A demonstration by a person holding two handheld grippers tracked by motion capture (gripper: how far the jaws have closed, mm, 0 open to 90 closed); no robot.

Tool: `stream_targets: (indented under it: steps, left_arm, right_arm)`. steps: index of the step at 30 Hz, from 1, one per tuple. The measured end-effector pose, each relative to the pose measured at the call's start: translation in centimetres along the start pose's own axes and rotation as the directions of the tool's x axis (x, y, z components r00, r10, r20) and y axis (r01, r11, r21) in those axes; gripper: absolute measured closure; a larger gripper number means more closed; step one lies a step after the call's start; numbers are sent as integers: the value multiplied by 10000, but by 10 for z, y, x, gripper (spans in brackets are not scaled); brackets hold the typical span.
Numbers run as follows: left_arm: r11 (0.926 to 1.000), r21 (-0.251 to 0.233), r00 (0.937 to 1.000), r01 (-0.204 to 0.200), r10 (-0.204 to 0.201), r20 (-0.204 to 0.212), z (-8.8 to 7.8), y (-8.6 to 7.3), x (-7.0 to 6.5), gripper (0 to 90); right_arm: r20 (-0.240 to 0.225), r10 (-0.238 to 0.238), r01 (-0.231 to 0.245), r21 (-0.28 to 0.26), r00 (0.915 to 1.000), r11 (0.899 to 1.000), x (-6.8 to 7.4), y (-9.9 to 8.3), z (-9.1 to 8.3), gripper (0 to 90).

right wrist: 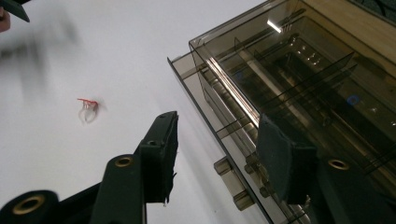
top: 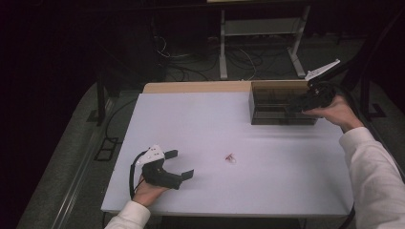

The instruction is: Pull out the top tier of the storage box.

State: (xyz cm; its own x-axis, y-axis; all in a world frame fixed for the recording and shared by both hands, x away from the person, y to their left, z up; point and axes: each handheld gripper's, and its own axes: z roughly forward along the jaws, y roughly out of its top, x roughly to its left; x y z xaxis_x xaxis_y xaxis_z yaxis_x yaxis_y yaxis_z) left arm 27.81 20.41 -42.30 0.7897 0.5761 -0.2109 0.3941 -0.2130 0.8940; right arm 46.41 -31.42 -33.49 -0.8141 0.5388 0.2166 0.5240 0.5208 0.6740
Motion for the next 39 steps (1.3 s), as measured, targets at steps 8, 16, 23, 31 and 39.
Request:
stream_targets:
  steps: [8, 16, 23, 31, 39]
  left_arm:
    - [10000, 12, 10000, 1, -1, -10, 0, 0, 0, 0]
    - [10000, 11, 10000, 13, -13, -16, 0, 0, 0, 0]
    - [10000, 17, 10000, 9, -9, -26, 0, 0, 0, 0]
    - [10000, 38, 10000, 6, -6, -22, 0, 0, 0, 0]
    - [10000, 47, 10000, 8, -8, -53, 0, -1, 1, 0]
  right_arm:
    - [-2, 47, -47, 283, 10000, 9996, -5, -8, 5, 550]
    - [66, -13, 10, 387, 10000, 9992, -7, -10, 5, 607]
    - [-11, -91, 92, 502, 10000, 9987, -8, -11, 9, 661]
    - [-168, -58, 65, 456, 9998, 9989, -11, -12, 13, 720]
    - [-279, -165, 176, 412, 9995, 9990, -13, -13, 17, 760]
